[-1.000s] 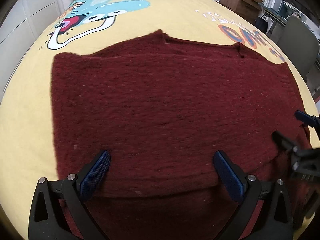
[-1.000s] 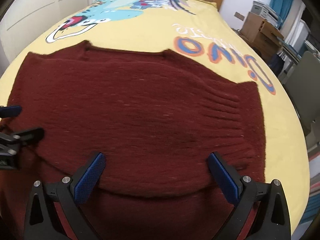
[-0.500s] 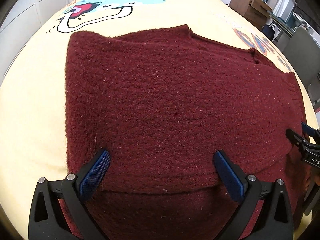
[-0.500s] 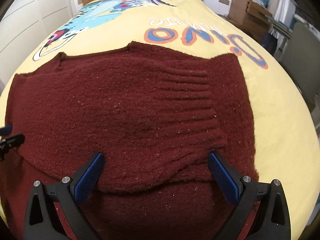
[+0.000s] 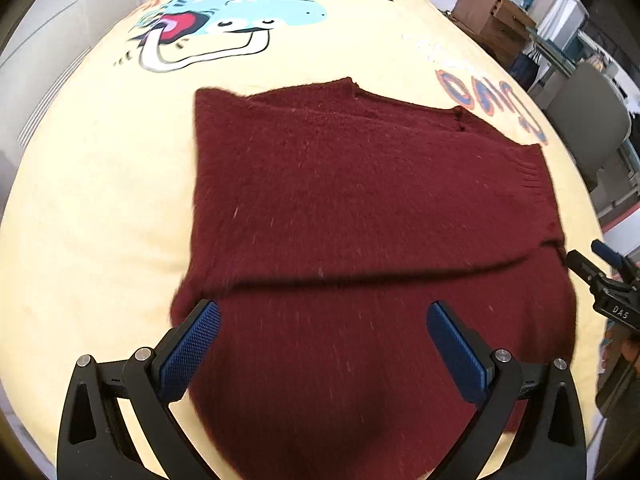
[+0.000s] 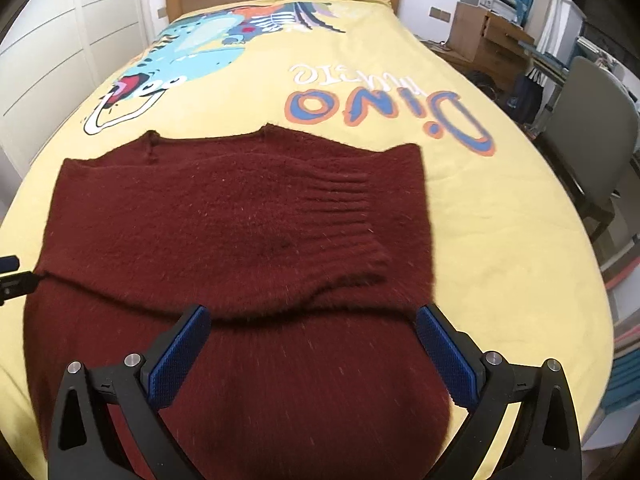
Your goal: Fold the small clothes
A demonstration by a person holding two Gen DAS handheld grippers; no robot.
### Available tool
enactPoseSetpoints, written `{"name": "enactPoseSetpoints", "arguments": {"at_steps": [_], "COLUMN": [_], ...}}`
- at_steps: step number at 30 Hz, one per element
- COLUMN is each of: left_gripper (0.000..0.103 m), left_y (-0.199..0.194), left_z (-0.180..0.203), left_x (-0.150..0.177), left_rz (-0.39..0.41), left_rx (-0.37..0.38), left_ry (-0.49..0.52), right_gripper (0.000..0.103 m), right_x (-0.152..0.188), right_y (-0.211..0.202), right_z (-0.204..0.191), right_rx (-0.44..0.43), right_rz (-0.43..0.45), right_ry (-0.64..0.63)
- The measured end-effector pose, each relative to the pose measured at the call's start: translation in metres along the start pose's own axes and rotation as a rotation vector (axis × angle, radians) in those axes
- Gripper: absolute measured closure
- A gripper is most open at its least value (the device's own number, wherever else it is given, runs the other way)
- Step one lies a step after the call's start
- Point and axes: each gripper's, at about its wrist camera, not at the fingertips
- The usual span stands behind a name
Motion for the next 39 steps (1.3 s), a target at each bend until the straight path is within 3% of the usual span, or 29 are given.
{"name": "enactPoseSetpoints", "arguments": {"at_steps": [11, 20, 28, 34, 37, 39], "left_gripper": [0.001, 0.001, 0.001, 0.003, 0.017, 0.041], "left_y": [-0.03, -0.029, -0.008, 0.007, 0.008, 0.008], "left_z": [-0.014, -0.027, -0.027, -0.038, -0.039, -0.039], "left_x": [0.075, 0.126, 0.144, 0.146, 0.147, 0.145], "left_rz": [-0.098, -0.186, -0.237, -0.253, -0.257, -0.258], "left_rx": [-0.07, -0.048, -0.026, 0.03, 0.061, 0.076], "left_ry": [-0.042, -0.115, -0.109, -0.155, -0.158, -0.155], "right_gripper": [0.0, 0.0, 0.0, 0.0, 0.0, 0.0], "right_x": [0.08, 0.13, 0.153, 0.157, 0.158, 0.159], "right_y": [-0.05, -0.041, -0.018, -0.014, -0.012, -0.012], "right_z": [0.037, 0.054, 0.051, 0.049, 0.051, 0.051], "right_rx": [0.01, -0.026, -0.074, -0.084, -0.085, -0.084], "right_rz": [-0.08, -0.215, -0.336, -0.361, -0.368, -0.37], "right_ry": [0.077, 0.165, 0.17, 0.167, 0.173, 0.173]}}
Point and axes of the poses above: each gripper's, at about its wrist camera, not at the fingertips, and y roughly the way its jaws point, z to its right, x to its underside, and after that the axes turned 4 degrees about z, right-handed
